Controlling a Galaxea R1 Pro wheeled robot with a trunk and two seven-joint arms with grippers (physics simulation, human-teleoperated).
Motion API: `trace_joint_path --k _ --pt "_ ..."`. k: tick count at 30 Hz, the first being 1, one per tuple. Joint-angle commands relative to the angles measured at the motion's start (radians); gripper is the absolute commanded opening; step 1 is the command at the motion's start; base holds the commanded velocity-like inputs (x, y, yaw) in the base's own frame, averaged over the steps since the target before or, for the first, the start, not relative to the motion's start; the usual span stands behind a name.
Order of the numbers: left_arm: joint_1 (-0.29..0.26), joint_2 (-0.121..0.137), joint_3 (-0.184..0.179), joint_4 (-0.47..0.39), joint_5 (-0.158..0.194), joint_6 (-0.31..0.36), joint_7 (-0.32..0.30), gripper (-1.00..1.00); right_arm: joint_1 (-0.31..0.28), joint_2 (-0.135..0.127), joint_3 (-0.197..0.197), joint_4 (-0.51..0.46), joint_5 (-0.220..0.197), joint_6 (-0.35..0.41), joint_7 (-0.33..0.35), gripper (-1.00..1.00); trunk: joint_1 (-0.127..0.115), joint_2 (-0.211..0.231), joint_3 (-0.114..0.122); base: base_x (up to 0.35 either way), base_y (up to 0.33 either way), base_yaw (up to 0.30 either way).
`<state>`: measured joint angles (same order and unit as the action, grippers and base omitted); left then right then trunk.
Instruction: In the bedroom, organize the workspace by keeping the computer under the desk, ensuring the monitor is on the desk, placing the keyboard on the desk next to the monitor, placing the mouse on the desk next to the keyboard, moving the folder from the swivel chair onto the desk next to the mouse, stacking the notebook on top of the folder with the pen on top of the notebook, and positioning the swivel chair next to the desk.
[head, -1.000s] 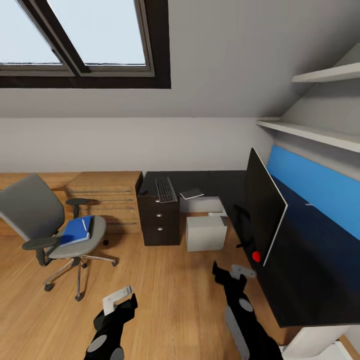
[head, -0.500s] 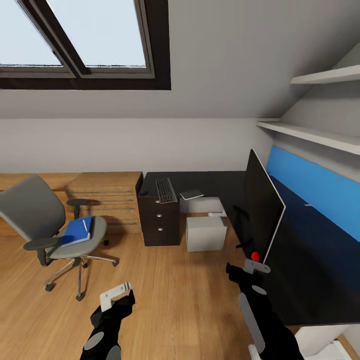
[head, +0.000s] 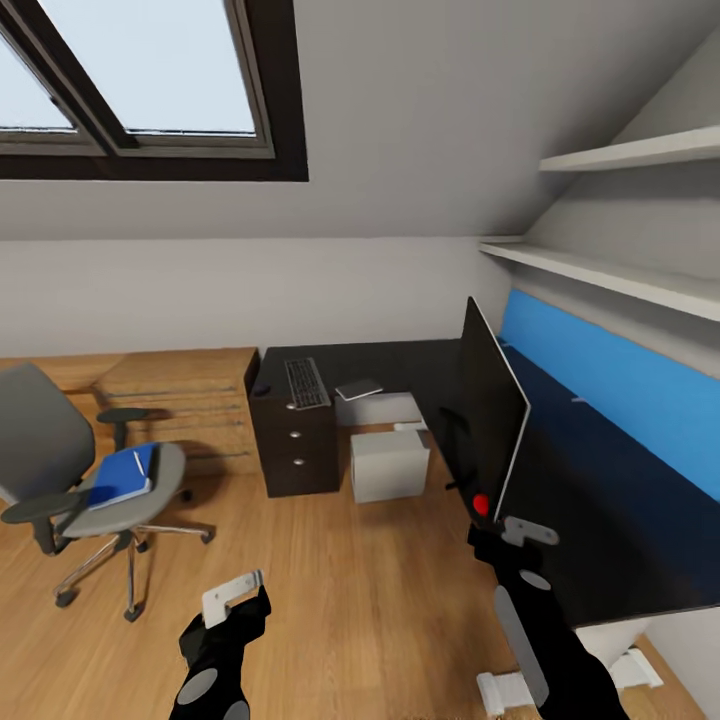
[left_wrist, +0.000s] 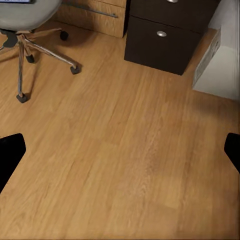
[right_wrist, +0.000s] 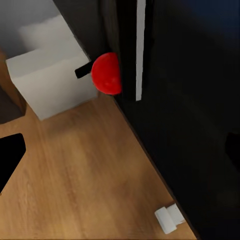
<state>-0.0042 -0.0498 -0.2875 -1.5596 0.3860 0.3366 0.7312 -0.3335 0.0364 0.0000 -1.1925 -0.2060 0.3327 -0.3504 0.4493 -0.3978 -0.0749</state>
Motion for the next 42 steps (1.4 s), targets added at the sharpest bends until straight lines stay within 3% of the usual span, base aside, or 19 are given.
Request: trace_joint_path --k 1,15,24,30,33,34,36,42 --pt "0.000 0.000 -0.001 -0.002 0.005 0.004 0.007 1.00 -0.001 0.000 -0.001 -0.001 -0.008 -0.006 -0.004 1.00 0.001 -0.002 -0.002 0.000 0.000 -0.267" --pt "0.000 0.000 -0.003 -0.002 0.008 0.004 0.007 1.00 -0.001 -0.020 -0.008 0.005 -0.006 -0.018 0.011 1.00 0.001 -0.002 -0.002 0.000 0.000 -0.088" --pt "0.000 0.002 -0.002 -0.001 0.010 0.004 0.007 1.00 -0.024 -0.107 -0.077 0.153 -0.010 -0.048 0.012 1.00 0.001 -0.002 -0.002 0.000 0.000 -0.001" --pt "0.000 0.003 0.000 -0.001 0.010 0.004 0.008 1.00 -0.065 -0.124 -0.129 0.249 -0.009 -0.170 0.011 1.00 0.001 -0.002 -0.002 0.000 0.000 0.000" --pt "0.000 0.004 0.000 0.000 0.010 0.004 0.007 1.00 -0.133 -0.139 -0.145 0.351 -0.008 -0.228 0.011 1.00 0.001 -0.002 -0.002 0.000 0.000 0.000" --pt "0.000 0.003 0.001 0.000 0.010 0.004 0.007 1.00 -0.263 -0.169 -0.153 0.527 -0.008 -0.260 0.011 1.00 0.001 -0.002 -0.002 0.000 0.000 0.000" --pt "0.000 0.003 0.000 0.000 0.010 0.004 0.008 1.00 -0.356 -0.182 -0.155 0.635 -0.005 -0.271 0.011 1.00 0.001 -0.002 -0.002 0.000 0.000 0.000" --pt "0.000 0.002 -0.001 0.000 0.009 0.004 0.008 1.00 -0.545 -0.209 -0.151 0.828 0.004 -0.338 0.011 1.00 0.001 -0.002 -0.002 0.000 0.000 0.000"
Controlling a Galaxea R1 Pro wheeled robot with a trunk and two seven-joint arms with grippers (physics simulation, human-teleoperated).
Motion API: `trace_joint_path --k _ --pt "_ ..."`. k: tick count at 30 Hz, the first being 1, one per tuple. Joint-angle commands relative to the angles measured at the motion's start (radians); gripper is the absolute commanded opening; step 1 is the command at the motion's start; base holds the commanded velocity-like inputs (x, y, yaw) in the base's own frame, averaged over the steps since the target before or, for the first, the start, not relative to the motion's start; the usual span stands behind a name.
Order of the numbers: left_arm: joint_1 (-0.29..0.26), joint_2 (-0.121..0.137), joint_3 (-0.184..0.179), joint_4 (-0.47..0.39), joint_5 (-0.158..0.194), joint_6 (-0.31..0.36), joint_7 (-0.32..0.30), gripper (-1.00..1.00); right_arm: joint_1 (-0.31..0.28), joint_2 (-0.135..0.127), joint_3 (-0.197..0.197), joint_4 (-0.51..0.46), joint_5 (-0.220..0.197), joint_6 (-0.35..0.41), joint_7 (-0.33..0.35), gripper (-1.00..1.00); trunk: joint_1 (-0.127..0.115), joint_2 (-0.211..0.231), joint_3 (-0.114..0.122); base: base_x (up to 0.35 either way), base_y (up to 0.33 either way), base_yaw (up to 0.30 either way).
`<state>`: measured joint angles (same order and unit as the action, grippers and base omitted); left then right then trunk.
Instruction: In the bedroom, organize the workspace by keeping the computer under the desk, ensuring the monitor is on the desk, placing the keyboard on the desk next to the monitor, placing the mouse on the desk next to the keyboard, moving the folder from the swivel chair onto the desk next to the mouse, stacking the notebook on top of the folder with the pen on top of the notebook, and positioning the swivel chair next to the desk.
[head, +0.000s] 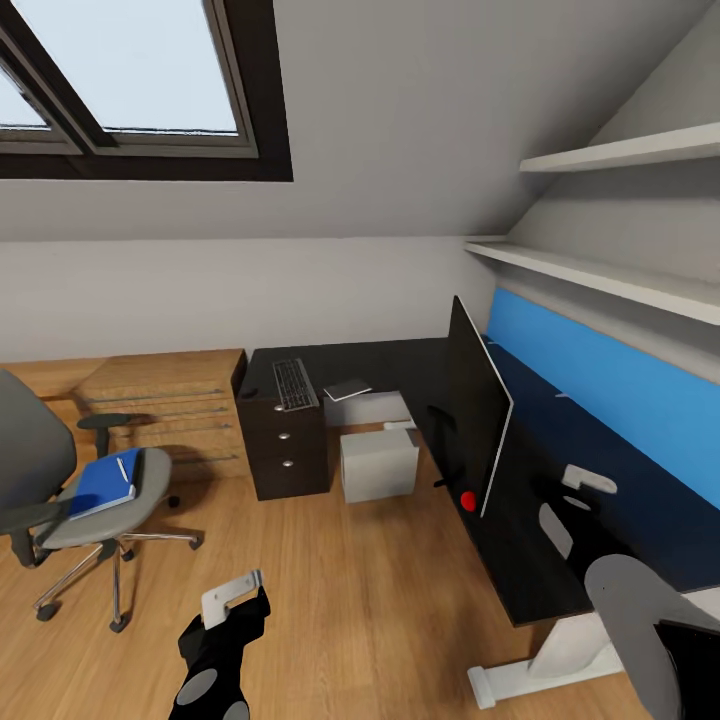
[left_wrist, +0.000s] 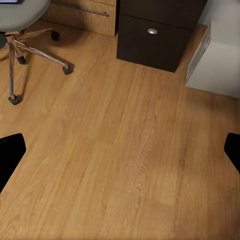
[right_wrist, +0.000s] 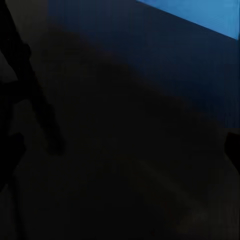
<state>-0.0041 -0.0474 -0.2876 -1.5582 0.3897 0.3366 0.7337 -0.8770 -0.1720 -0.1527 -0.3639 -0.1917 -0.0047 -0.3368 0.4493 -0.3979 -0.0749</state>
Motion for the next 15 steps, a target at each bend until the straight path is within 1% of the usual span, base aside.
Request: trace_joint_path --k 1,5,10,12,15 --pt "0.000 0.000 -0.001 -0.002 0.005 0.004 0.006 1.00 -0.017 -0.003 0.002 0.016 -0.008 -0.013 -0.002 1.00 0.001 -0.002 -0.002 0.000 0.000 0.000" --pt "0.000 0.001 -0.001 -0.001 0.005 0.004 0.006 1.00 -0.056 -0.009 0.003 0.056 0.003 -0.049 -0.003 1.00 0.001 -0.002 -0.002 0.000 0.000 0.000" --pt "0.000 0.001 -0.002 0.000 0.004 0.005 0.006 1.00 -0.075 -0.009 0.004 0.092 0.009 -0.077 -0.002 1.00 0.001 -0.002 -0.002 0.006 0.000 0.000" --pt "0.000 0.000 -0.003 0.001 0.004 0.005 0.006 1.00 -0.078 -0.006 0.004 0.111 0.011 -0.086 -0.002 1.00 0.001 -0.002 -0.002 0.078 0.000 0.000" --pt "0.000 0.000 -0.006 0.003 0.004 0.005 0.005 1.00 -0.081 -0.002 0.014 0.157 0.013 -0.139 -0.001 1.00 0.001 -0.002 -0.002 0.182 0.000 0.000"
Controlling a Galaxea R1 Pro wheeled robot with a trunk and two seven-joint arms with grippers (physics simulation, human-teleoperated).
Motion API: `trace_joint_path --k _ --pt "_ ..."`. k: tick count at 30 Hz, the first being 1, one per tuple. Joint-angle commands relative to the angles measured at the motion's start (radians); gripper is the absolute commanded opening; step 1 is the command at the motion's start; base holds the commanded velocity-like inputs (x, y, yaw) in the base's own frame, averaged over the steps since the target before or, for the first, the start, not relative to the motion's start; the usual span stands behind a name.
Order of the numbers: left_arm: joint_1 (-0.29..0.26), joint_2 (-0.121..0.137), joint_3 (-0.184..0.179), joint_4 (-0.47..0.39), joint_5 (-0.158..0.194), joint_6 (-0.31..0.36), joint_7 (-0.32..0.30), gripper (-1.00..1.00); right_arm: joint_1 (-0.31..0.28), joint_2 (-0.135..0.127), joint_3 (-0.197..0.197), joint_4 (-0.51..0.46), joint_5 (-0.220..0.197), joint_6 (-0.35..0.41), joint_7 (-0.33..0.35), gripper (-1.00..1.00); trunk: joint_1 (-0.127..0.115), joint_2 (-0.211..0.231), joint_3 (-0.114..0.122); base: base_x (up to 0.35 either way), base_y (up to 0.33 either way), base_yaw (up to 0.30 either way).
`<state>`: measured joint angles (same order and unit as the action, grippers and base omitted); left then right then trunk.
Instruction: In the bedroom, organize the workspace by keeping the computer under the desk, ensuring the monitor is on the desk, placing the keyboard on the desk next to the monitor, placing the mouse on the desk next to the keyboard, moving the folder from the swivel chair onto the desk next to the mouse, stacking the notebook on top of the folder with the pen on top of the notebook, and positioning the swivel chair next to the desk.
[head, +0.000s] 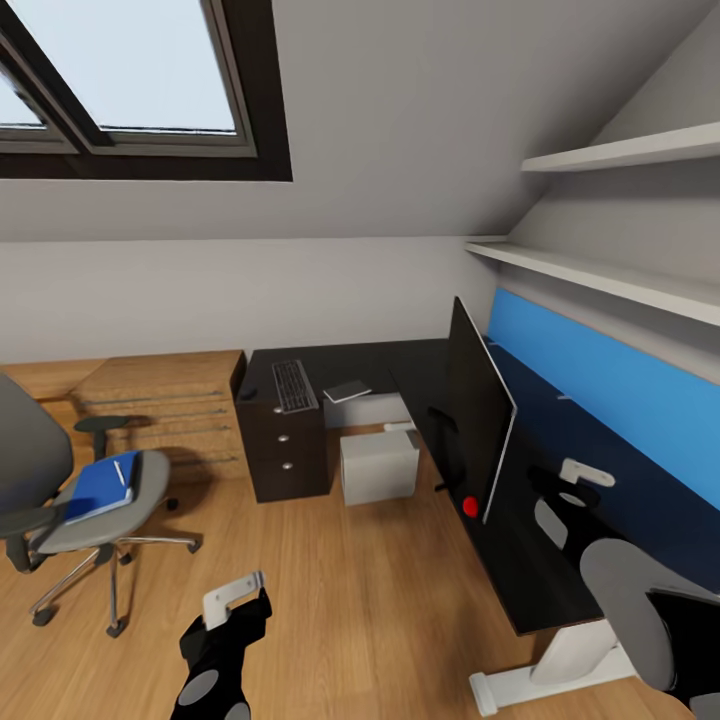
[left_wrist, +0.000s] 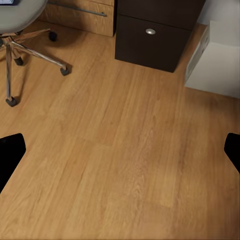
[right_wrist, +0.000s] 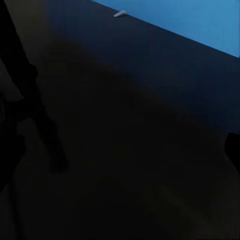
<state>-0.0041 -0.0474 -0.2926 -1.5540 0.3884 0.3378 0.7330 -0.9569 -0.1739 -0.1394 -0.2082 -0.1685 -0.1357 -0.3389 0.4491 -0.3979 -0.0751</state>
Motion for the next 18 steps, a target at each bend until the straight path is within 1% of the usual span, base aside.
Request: trace_joint_path --k 1,5,11,13,14,18 --pt "0.000 0.000 -0.002 -0.001 0.005 0.004 0.005 1.00 -0.001 0.000 0.003 0.006 -0.010 -0.014 0.001 1.00 0.001 -0.002 -0.002 0.135 0.000 0.000" --pt "0.000 0.000 -0.009 0.002 0.004 0.004 0.005 1.00 -0.002 0.001 0.008 0.021 -0.008 -0.032 0.004 1.00 0.001 -0.002 -0.002 0.118 0.000 0.000" --pt "0.000 0.001 -0.046 0.021 0.003 0.004 0.005 1.00 -0.002 0.004 0.010 0.028 0.000 -0.040 0.020 1.00 0.001 -0.002 -0.002 0.212 0.000 0.000" --pt "0.000 0.000 -0.057 0.028 0.003 0.003 0.005 1.00 -0.002 0.004 0.010 0.029 0.005 -0.041 0.033 1.00 0.001 -0.002 -0.002 0.105 0.000 0.000" --pt "0.000 0.000 -0.062 0.031 0.003 0.003 0.005 1.00 -0.002 0.004 0.010 0.030 0.007 -0.041 0.052 1.00 0.001 -0.002 -0.002 0.048 0.000 0.000" --pt "0.000 0.000 -0.066 0.034 0.003 0.003 0.005 1.00 -0.002 0.004 0.011 0.031 0.010 -0.041 0.084 1.00 0.001 -0.002 -0.002 0.028 0.000 0.000"
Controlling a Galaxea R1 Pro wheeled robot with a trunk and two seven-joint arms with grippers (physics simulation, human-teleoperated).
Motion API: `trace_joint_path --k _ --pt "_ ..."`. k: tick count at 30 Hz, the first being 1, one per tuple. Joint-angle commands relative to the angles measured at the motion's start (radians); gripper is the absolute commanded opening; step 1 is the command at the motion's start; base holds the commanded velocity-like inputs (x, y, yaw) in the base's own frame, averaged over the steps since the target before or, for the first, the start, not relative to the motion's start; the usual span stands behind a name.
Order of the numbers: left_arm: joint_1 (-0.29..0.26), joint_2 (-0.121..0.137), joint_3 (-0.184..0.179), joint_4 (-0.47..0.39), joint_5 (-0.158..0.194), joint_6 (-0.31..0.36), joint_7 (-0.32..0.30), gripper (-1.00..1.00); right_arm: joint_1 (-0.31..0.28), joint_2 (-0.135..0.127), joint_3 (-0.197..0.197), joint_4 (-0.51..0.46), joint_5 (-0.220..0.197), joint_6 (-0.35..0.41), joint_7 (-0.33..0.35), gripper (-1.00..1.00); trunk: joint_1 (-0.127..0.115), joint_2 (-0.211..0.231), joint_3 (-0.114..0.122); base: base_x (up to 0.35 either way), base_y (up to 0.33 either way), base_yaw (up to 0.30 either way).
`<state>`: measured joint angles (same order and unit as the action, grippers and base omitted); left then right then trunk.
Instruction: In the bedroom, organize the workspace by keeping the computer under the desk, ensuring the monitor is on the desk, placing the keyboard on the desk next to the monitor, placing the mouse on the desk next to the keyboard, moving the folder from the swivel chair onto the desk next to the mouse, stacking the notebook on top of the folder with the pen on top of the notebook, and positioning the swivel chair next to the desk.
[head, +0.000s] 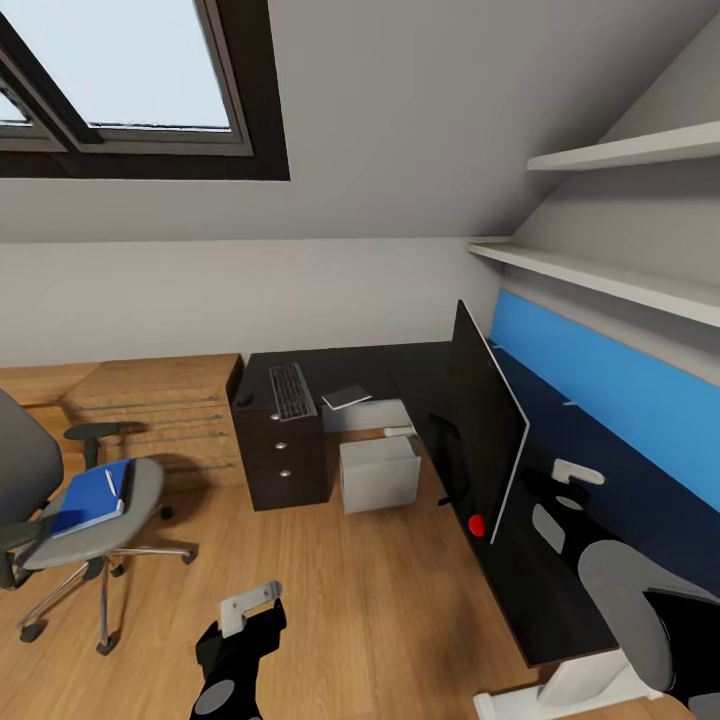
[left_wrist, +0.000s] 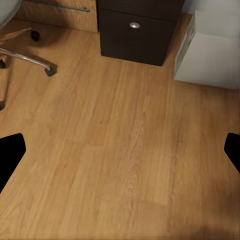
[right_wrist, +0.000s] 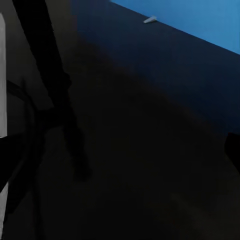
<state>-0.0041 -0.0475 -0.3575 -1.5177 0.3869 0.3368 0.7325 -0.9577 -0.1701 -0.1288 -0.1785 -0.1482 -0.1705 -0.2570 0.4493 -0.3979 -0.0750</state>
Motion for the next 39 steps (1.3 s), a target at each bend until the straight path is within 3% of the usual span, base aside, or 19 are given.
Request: trace_joint_path --k 1,7,10,15,22,39 --pt "0.000 0.000 -0.001 -0.001 0.005 0.004 0.006 1.00 -0.001 0.000 0.000 0.001 -0.010 -0.007 0.012 1.00 0.001 -0.002 -0.002 0.016 0.000 0.000" --pt "0.000 0.000 -0.003 0.000 0.006 0.004 0.006 1.00 0.000 0.000 0.000 0.001 -0.008 -0.007 0.130 1.00 0.001 -0.002 -0.002 0.005 0.000 0.000" --pt "0.000 0.000 -0.003 0.001 0.005 0.004 0.007 1.00 0.001 0.001 0.001 0.001 -0.009 -0.007 0.147 1.00 0.001 -0.002 -0.002 0.000 0.000 0.000" --pt "0.000 0.000 -0.003 0.001 0.005 0.004 0.007 1.00 0.002 0.010 0.006 -0.001 -0.009 -0.008 0.156 1.00 0.001 -0.002 -0.002 0.000 0.000 0.000" --pt "0.000 0.000 -0.003 0.001 0.007 0.004 0.007 1.00 0.002 0.044 0.009 -0.004 -0.008 -0.009 0.157 1.00 0.001 -0.002 -0.002 0.000 0.000 0.013" --pt "0.000 0.001 -0.003 0.001 0.009 0.004 0.007 1.00 0.002 0.048 0.008 -0.004 -0.010 -0.009 0.157 1.00 0.001 -0.002 -0.002 0.000 0.000 0.254"
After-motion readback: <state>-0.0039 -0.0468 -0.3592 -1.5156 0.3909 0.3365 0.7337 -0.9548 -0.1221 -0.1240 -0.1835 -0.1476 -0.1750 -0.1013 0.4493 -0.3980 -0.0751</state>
